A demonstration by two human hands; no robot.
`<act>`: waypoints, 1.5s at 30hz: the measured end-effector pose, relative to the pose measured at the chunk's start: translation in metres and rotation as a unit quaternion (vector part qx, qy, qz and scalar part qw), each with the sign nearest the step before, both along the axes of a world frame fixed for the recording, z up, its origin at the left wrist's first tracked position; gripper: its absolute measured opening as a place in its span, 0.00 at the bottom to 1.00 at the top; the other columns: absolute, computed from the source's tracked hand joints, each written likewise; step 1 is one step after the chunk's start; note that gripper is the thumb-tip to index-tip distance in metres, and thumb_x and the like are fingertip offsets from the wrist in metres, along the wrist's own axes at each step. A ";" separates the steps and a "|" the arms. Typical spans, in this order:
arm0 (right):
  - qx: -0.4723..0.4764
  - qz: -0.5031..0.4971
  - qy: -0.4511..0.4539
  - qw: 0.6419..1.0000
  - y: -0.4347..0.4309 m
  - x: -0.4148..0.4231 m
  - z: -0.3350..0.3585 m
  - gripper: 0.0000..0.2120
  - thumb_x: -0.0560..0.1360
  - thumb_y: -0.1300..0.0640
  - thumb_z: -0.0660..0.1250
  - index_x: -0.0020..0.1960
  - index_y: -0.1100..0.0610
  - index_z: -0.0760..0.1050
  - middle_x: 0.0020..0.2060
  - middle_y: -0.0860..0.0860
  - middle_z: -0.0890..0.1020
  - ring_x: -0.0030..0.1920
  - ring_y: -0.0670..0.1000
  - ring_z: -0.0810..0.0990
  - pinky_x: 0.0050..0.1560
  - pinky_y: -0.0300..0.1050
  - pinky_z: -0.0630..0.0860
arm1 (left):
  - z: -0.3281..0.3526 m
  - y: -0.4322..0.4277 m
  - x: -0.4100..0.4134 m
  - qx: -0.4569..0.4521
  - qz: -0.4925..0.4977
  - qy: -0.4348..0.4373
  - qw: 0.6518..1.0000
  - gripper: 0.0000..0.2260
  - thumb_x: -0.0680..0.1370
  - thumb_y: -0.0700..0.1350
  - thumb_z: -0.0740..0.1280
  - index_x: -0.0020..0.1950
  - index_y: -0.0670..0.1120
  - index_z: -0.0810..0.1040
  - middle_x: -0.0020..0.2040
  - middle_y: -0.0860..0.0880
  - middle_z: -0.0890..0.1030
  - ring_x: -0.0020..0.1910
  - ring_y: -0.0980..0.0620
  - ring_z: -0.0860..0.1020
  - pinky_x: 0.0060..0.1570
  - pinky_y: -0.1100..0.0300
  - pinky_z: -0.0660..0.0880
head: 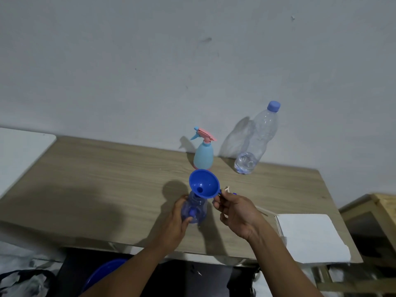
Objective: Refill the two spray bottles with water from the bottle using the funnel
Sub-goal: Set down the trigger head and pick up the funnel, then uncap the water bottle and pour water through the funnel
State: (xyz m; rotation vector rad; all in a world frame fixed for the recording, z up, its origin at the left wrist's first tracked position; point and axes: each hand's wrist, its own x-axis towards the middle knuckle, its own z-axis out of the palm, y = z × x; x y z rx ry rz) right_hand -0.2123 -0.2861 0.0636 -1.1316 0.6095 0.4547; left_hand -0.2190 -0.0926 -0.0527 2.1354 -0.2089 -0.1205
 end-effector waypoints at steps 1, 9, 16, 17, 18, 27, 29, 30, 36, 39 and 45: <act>-0.006 -0.001 -0.005 1.000 0.001 -0.001 0.000 0.10 0.81 0.55 0.62 0.42 0.52 0.77 0.37 0.49 0.81 0.39 0.48 0.76 0.44 0.46 0.64 | -0.001 0.001 -0.001 -0.005 -0.008 0.001 1.000 0.30 0.80 0.43 0.68 0.75 0.56 0.55 0.68 0.59 0.67 0.58 0.65 0.72 0.50 0.83 0.65; -0.049 0.012 -0.044 0.998 0.003 -0.006 0.003 0.08 0.80 0.54 0.63 0.45 0.53 0.79 0.37 0.49 0.80 0.38 0.47 0.75 0.42 0.47 0.62 | 0.037 0.013 0.002 -0.068 0.041 -0.073 0.994 0.39 0.68 0.61 0.74 0.75 0.55 0.62 0.73 0.64 0.65 0.73 0.60 0.65 0.69 0.47 0.70; -0.123 -0.070 -0.073 0.987 -0.021 0.013 0.015 0.08 0.79 0.54 0.66 0.51 0.58 0.80 0.37 0.51 0.81 0.37 0.49 0.75 0.35 0.43 0.66 | 0.084 0.006 0.023 -0.018 0.010 -0.095 0.995 0.43 0.62 0.68 0.76 0.70 0.68 0.57 0.68 0.63 0.70 0.69 0.58 0.68 0.68 0.54 0.68; -0.151 -0.092 -0.082 0.981 -0.029 0.020 0.019 0.08 0.78 0.54 0.66 0.52 0.58 0.80 0.37 0.51 0.81 0.38 0.49 0.75 0.37 0.44 0.66 | 0.087 0.005 0.024 -0.014 0.006 -0.094 0.995 0.42 0.62 0.67 0.77 0.69 0.68 0.58 0.66 0.64 0.70 0.68 0.59 0.69 0.67 0.55 0.69; -0.177 -0.109 -0.092 0.974 -0.039 0.027 0.024 0.09 0.78 0.54 0.67 0.52 0.59 0.80 0.38 0.51 0.81 0.39 0.49 0.74 0.38 0.45 0.66 | 0.091 0.003 0.024 -0.010 0.006 -0.094 0.996 0.41 0.62 0.66 0.77 0.68 0.68 0.59 0.64 0.66 0.70 0.66 0.62 0.69 0.66 0.57 0.69; -0.267 -0.203 -0.187 0.923 -0.115 0.093 0.066 0.07 0.79 0.56 0.68 0.53 0.58 0.77 0.53 0.55 0.81 0.53 0.53 0.78 0.54 0.45 0.72 | 0.109 -0.004 0.026 0.060 0.016 -0.106 0.992 0.38 0.66 0.63 0.77 0.71 0.54 0.68 0.59 0.69 0.68 0.62 0.62 0.70 0.61 0.63 0.66; -0.268 -0.195 -0.196 0.923 -0.123 0.100 0.071 0.05 0.79 0.55 0.68 0.51 0.57 0.77 0.53 0.54 0.81 0.53 0.52 0.78 0.53 0.45 0.72 | 0.110 -0.002 0.025 0.086 0.004 -0.115 0.990 0.41 0.65 0.68 0.74 0.73 0.54 0.67 0.63 0.66 0.68 0.65 0.60 0.70 0.64 0.61 0.65; -0.270 -0.193 -0.199 0.922 -0.127 0.103 0.073 0.05 0.79 0.55 0.68 0.50 0.57 0.77 0.53 0.54 0.81 0.52 0.52 0.77 0.53 0.45 0.72 | 0.112 -0.002 0.027 0.102 -0.001 -0.121 0.987 0.43 0.64 0.72 0.71 0.73 0.54 0.66 0.65 0.64 0.69 0.67 0.58 0.69 0.65 0.60 0.65; -0.287 -0.183 -0.216 0.915 -0.146 0.123 0.076 0.10 0.79 0.55 0.68 0.57 0.59 0.78 0.58 0.54 0.81 0.55 0.52 0.78 0.58 0.46 0.74 | 0.168 -0.046 0.086 0.097 0.022 -0.205 0.974 0.36 0.70 0.70 0.64 0.72 0.51 0.70 0.68 0.53 0.75 0.67 0.52 0.72 0.68 0.54 0.64; -0.304 -0.159 -0.215 0.914 -0.157 0.132 0.078 0.18 0.79 0.53 0.68 0.66 0.59 0.74 0.60 0.52 0.78 0.60 0.54 0.78 0.60 0.46 0.73 | 0.193 -0.095 0.131 0.097 -0.007 -0.187 0.978 0.30 0.74 0.62 0.69 0.72 0.50 0.70 0.64 0.53 0.78 0.63 0.51 0.75 0.67 0.48 0.69; -0.339 -0.045 -0.220 0.914 -0.177 0.146 0.074 0.24 0.80 0.51 0.65 0.74 0.58 0.68 0.62 0.53 0.78 0.64 0.55 0.76 0.68 0.53 0.72 | 0.191 -0.178 0.186 0.142 -0.045 -0.086 0.985 0.29 0.77 0.61 0.66 0.75 0.51 0.66 0.68 0.50 0.77 0.67 0.46 0.75 0.65 0.44 0.70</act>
